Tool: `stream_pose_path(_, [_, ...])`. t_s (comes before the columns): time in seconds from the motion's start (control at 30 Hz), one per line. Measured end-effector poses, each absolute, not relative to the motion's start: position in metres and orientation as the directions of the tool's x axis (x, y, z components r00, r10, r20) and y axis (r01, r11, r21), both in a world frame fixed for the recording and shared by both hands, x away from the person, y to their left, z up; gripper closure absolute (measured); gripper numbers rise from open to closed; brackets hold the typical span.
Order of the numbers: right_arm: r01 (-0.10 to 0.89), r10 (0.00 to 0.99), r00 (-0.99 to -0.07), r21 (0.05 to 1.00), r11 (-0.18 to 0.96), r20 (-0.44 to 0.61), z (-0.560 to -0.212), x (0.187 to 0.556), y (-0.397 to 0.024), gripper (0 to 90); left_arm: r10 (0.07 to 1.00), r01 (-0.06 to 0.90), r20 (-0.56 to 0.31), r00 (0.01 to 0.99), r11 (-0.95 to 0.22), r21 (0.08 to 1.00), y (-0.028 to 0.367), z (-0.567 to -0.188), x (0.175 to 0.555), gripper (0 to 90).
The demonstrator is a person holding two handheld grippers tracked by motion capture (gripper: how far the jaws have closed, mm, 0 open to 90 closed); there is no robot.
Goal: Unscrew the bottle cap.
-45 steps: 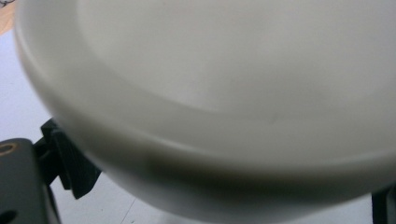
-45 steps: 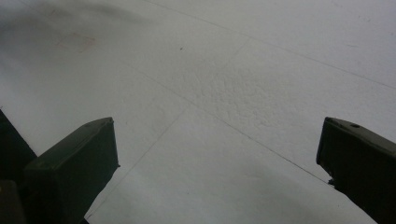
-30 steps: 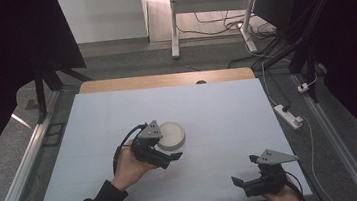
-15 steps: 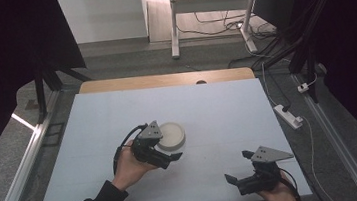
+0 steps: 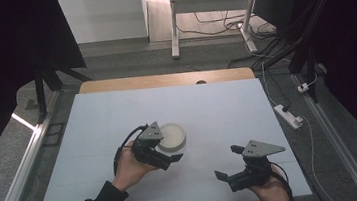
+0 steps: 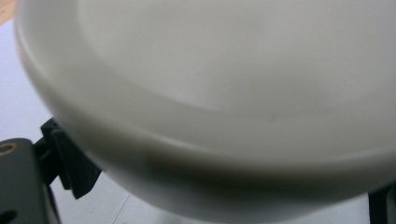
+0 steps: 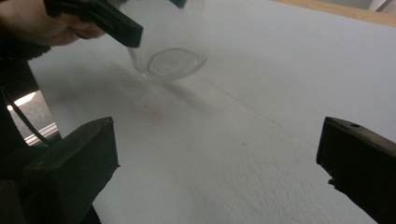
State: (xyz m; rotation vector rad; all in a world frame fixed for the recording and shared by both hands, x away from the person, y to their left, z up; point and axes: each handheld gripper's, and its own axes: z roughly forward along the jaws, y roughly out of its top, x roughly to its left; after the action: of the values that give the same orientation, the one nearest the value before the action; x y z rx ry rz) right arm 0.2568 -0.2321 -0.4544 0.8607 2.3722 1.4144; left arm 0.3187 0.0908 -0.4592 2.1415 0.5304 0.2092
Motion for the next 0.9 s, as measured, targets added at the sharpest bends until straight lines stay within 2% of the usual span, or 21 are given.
stream_pose_path(0.57, [0.314,0.487,-0.868,0.868,0.385,0.098,-0.436,0.276,-0.19,0.0,0.437,0.289,-0.04,0.899,-0.521,0.803,0.089,-0.462,0.319,7.8])
stream_pose_path(0.9, [0.292,0.476,-0.877,0.857,0.425,0.062,-0.429,0.288,-0.165,0.0,0.433,0.286,-0.038,0.901,-0.523,0.803,0.087,-0.462,0.318,7.8])
